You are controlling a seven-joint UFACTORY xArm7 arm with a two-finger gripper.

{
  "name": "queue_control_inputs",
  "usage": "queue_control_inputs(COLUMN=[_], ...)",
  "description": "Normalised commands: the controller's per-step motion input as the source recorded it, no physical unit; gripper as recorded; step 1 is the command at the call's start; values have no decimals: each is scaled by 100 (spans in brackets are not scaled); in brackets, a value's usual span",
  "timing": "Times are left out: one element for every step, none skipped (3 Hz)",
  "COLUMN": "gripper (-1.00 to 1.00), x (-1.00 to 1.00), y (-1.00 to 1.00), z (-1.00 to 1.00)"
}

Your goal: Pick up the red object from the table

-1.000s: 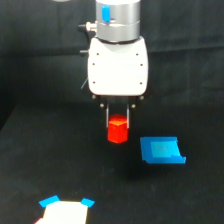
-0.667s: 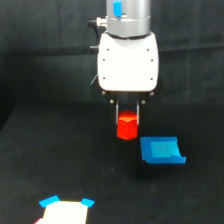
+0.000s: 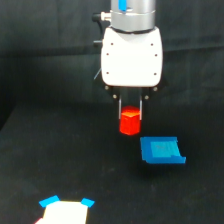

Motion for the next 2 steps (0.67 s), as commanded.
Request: queue_control_inputs(gripper=[-87,-77], x=[-64,-31], y=[-83,-86], z=[-22,-10])
